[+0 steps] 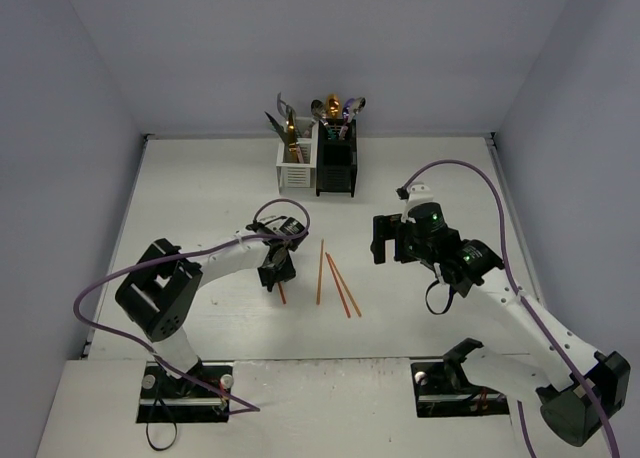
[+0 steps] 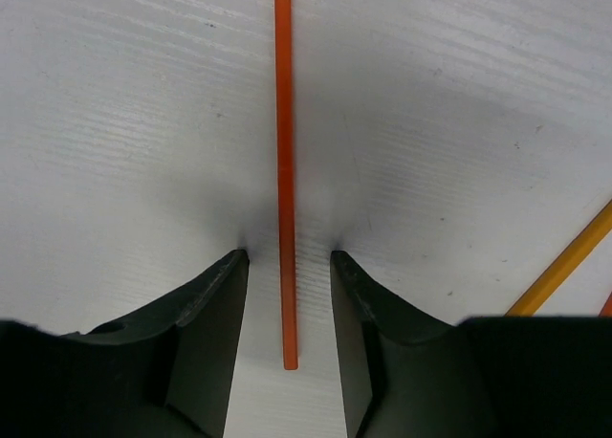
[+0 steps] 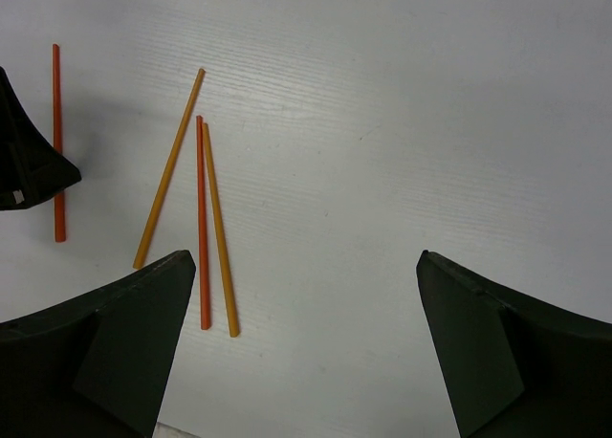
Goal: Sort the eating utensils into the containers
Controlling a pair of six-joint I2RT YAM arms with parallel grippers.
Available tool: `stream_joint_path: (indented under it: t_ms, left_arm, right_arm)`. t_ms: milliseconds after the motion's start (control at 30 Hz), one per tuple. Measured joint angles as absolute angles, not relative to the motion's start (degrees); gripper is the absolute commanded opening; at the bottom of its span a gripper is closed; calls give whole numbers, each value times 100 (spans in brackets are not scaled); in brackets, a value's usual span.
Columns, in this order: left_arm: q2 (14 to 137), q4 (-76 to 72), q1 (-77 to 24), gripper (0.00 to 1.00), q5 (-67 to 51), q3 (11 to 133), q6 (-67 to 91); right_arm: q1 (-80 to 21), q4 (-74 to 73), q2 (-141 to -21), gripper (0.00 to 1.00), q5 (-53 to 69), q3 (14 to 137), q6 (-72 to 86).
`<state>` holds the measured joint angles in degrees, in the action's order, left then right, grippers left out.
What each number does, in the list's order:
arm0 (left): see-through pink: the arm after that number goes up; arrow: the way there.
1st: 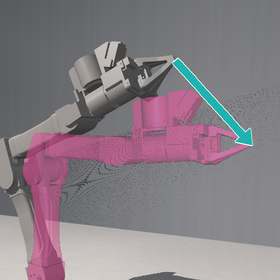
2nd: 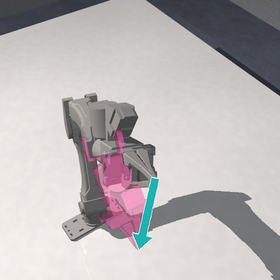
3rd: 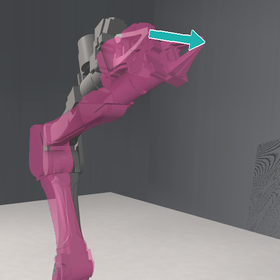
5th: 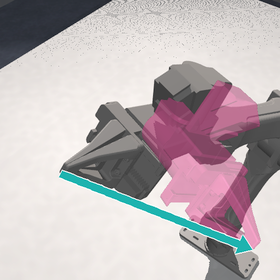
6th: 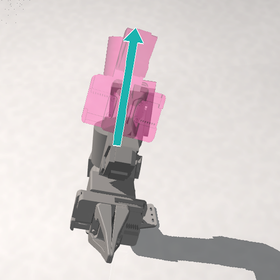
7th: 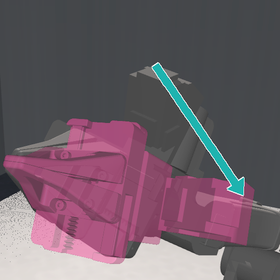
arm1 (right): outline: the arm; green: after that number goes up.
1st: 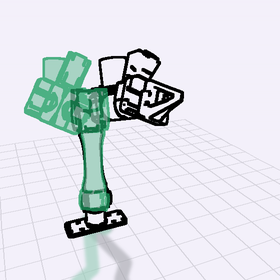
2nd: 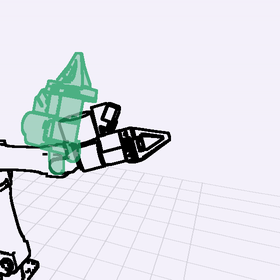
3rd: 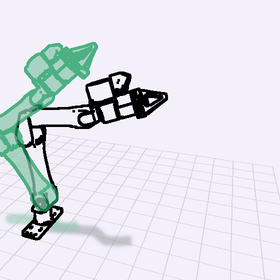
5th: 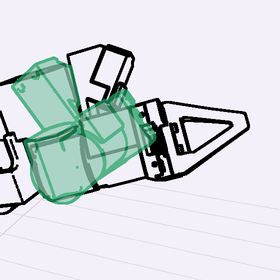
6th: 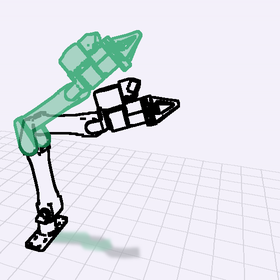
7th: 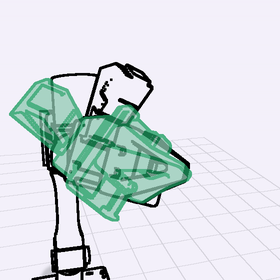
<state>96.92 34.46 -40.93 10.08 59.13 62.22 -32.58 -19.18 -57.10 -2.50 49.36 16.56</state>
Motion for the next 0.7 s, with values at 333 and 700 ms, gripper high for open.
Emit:
stream_joint_path:
  t_ms: [333,700]
  left_arm:
    - [9617,3428,-4127,0,1019,5821,6329]
    - [8959,3413,-4988,0,1929,6475,4377]
  right_arm:
    - [-3258,-1921,-5717,100,17,4938,1763]
    - [-3256,-1809,-6349,98,913,5711,1977]
